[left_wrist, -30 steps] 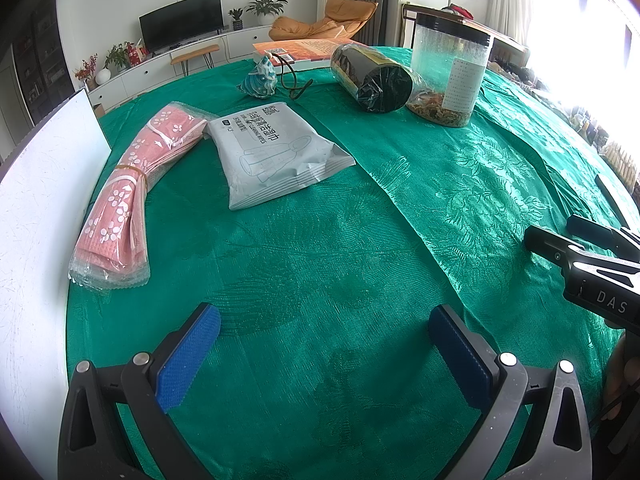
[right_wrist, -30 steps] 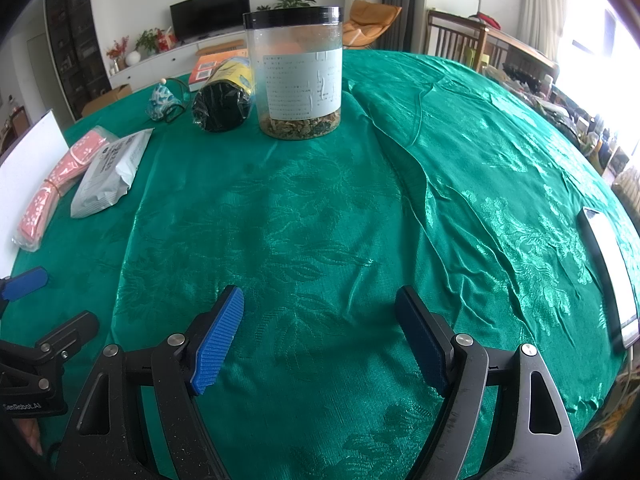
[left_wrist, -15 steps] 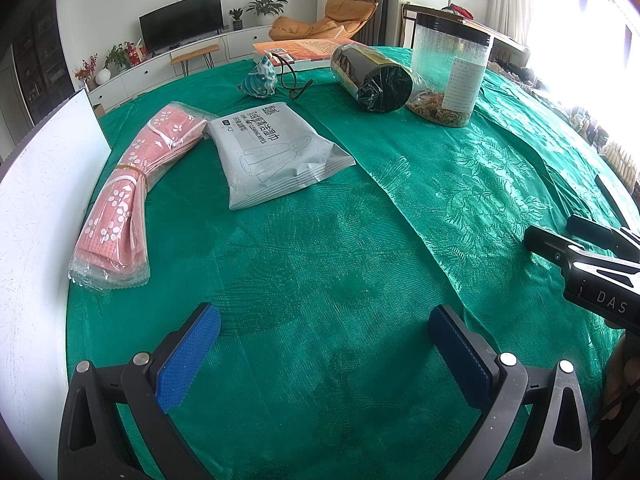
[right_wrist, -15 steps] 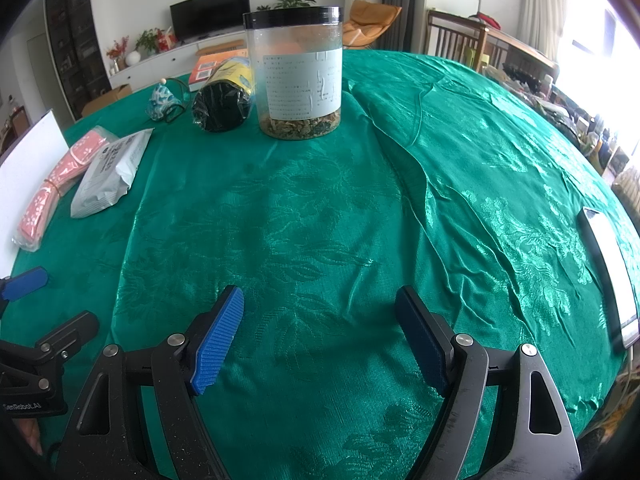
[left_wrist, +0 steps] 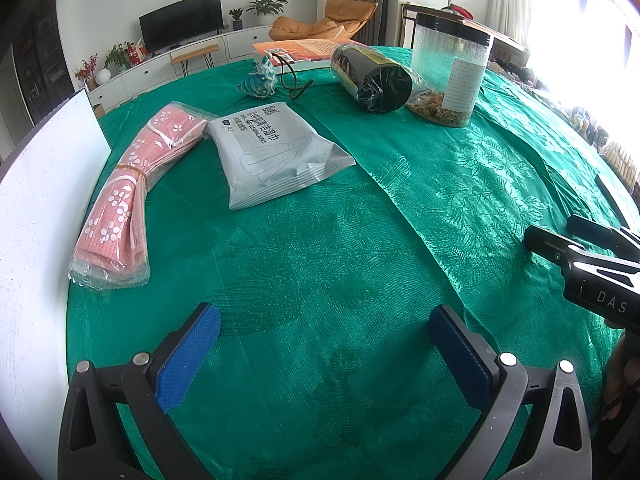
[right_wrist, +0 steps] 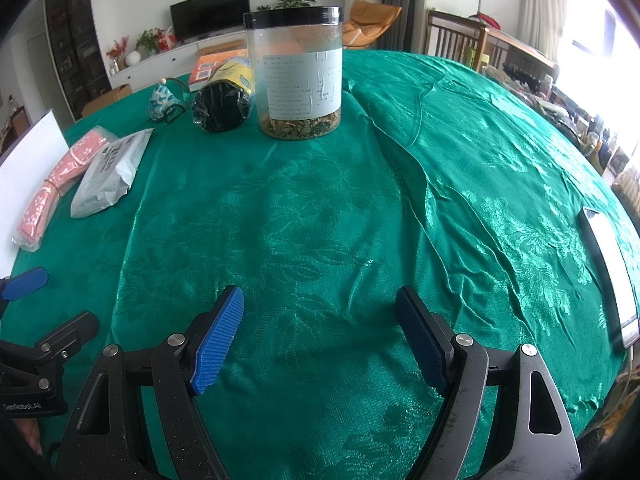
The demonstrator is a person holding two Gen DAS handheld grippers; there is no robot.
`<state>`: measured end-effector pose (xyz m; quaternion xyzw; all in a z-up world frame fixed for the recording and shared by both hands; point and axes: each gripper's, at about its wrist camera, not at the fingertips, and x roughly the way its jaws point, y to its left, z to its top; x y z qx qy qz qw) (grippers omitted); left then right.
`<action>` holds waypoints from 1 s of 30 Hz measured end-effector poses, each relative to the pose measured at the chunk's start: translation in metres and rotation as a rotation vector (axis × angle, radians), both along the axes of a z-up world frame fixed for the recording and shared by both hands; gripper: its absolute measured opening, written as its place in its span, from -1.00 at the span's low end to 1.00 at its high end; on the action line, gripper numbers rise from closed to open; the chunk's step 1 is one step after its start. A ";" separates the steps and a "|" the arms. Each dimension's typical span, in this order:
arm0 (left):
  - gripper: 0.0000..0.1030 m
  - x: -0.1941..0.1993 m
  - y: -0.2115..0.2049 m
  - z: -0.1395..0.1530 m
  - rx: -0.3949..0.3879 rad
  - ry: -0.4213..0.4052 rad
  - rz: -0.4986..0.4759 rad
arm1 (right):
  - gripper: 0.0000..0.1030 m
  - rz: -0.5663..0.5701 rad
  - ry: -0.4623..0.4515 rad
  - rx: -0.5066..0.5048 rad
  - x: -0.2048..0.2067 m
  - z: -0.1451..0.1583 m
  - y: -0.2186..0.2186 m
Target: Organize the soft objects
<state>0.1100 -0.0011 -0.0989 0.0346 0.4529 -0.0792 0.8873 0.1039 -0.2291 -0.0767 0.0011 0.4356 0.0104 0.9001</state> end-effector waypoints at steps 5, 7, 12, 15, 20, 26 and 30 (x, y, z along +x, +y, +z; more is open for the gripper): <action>1.00 -0.003 0.003 0.001 0.007 0.001 0.008 | 0.57 0.000 0.000 0.000 0.000 0.000 0.000; 1.00 -0.006 0.008 0.001 0.008 0.006 0.022 | 0.57 0.000 0.000 0.000 0.000 0.000 0.000; 1.00 -0.019 0.025 0.001 0.008 0.011 0.066 | 0.57 0.000 0.000 0.000 0.000 0.000 0.000; 1.00 -0.026 0.035 0.001 0.010 0.013 0.085 | 0.57 0.000 0.000 0.000 0.000 0.000 0.000; 1.00 -0.033 0.046 0.000 0.003 0.001 0.087 | 0.57 0.000 0.000 0.000 0.000 0.000 0.000; 1.00 -0.031 0.045 0.001 0.003 0.000 0.092 | 0.58 0.136 0.043 0.000 0.025 0.012 0.028; 1.00 -0.031 0.045 0.001 0.002 0.000 0.092 | 0.57 0.309 0.046 0.112 0.067 0.042 0.080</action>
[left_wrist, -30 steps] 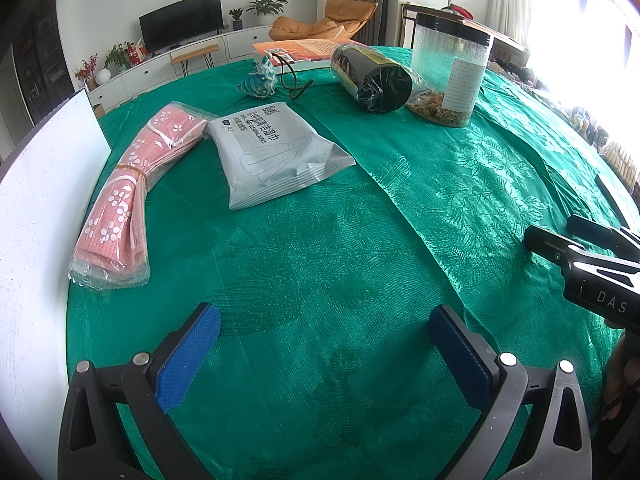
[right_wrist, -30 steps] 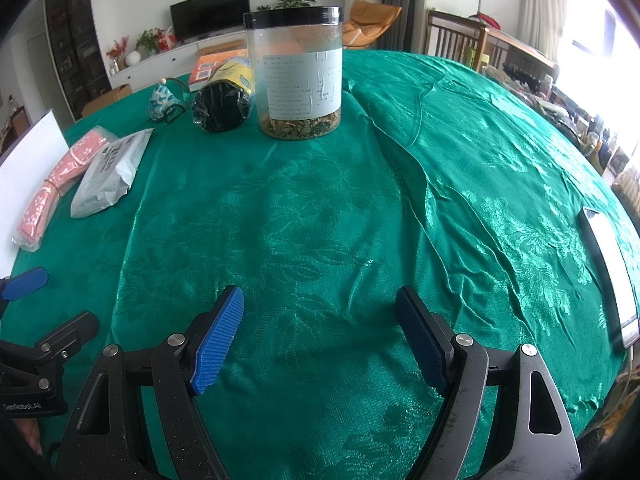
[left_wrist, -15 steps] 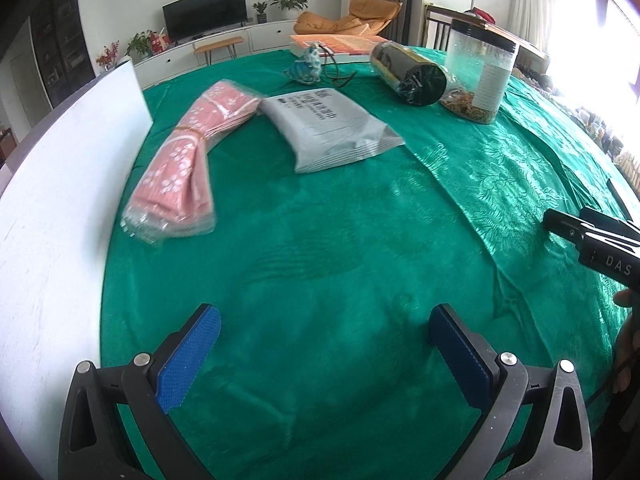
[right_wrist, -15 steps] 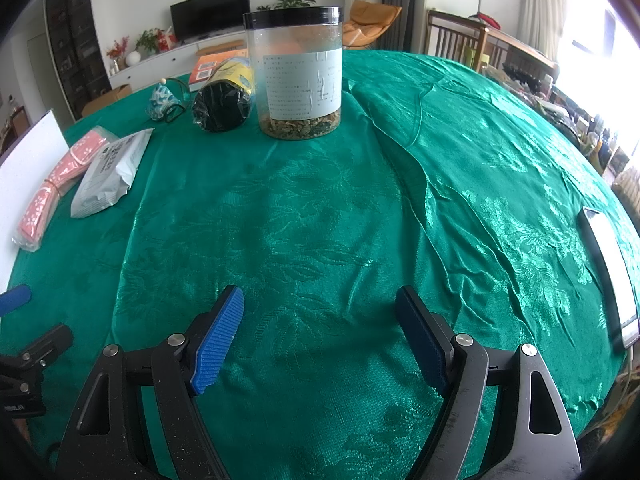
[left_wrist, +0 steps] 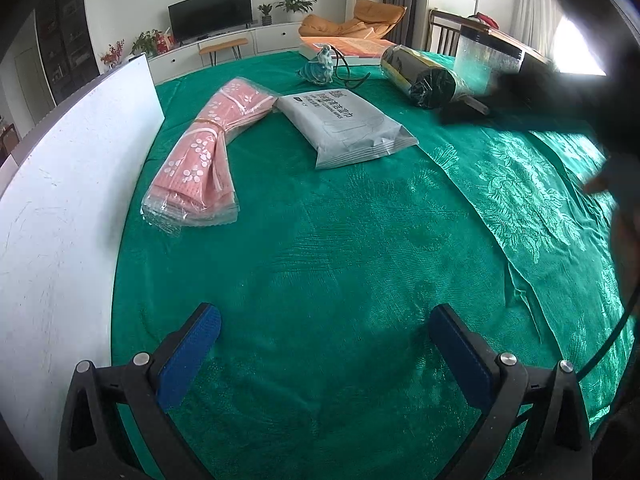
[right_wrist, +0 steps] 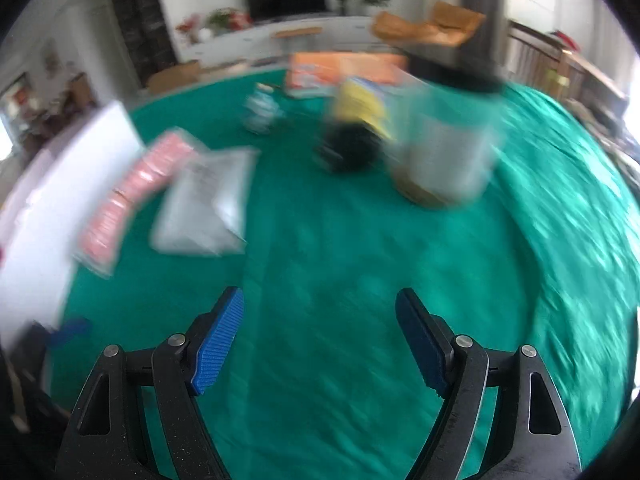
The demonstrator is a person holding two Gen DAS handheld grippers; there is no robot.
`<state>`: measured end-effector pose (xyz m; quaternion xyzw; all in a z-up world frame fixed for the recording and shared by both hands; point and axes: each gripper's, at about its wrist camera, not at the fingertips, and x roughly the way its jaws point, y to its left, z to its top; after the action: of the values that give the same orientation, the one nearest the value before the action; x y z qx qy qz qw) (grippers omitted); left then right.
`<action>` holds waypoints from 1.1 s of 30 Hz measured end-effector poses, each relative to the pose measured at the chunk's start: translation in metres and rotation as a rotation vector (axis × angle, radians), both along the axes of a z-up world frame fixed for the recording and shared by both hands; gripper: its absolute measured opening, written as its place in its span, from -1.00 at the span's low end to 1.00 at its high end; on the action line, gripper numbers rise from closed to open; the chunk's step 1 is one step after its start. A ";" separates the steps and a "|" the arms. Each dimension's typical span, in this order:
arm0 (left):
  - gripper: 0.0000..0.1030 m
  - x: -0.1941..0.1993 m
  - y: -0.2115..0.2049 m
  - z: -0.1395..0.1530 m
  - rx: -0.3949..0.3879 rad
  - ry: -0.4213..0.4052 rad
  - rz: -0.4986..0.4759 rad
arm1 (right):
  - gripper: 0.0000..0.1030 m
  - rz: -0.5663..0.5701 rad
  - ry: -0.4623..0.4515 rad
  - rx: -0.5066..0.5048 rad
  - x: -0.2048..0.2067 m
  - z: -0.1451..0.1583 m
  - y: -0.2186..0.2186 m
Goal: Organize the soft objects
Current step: 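Move right tool to white cleaning-wipes pack and close on it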
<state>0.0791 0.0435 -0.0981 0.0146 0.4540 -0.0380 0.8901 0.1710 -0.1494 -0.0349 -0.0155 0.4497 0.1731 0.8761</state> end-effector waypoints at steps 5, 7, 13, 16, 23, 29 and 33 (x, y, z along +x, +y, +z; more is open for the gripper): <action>1.00 0.000 0.000 0.000 -0.001 0.000 -0.001 | 0.56 0.135 0.074 -0.007 0.047 -0.006 0.079; 1.00 0.000 0.000 0.000 -0.001 0.000 0.000 | 0.59 0.161 0.136 -0.022 0.056 -0.021 0.099; 1.00 0.000 0.000 0.000 -0.001 0.000 0.000 | 0.54 0.214 0.067 -0.184 0.048 -0.033 0.121; 1.00 0.000 0.000 0.000 -0.001 0.000 0.000 | 0.51 0.205 0.065 -0.165 0.042 -0.032 0.112; 1.00 -0.001 0.000 0.000 -0.001 0.000 0.000 | 0.50 0.167 0.076 -0.114 -0.016 -0.029 0.037; 1.00 -0.001 0.000 0.000 0.000 -0.001 0.002 | 0.50 -0.016 0.048 -0.103 -0.063 -0.028 -0.063; 1.00 -0.001 0.000 0.000 0.000 -0.001 0.002 | 0.51 -0.175 0.014 -0.128 -0.038 -0.026 -0.114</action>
<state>0.0785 0.0435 -0.0981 0.0141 0.4537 -0.0369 0.8903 0.1328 -0.2638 -0.0613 -0.0308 0.4657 0.0672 0.8819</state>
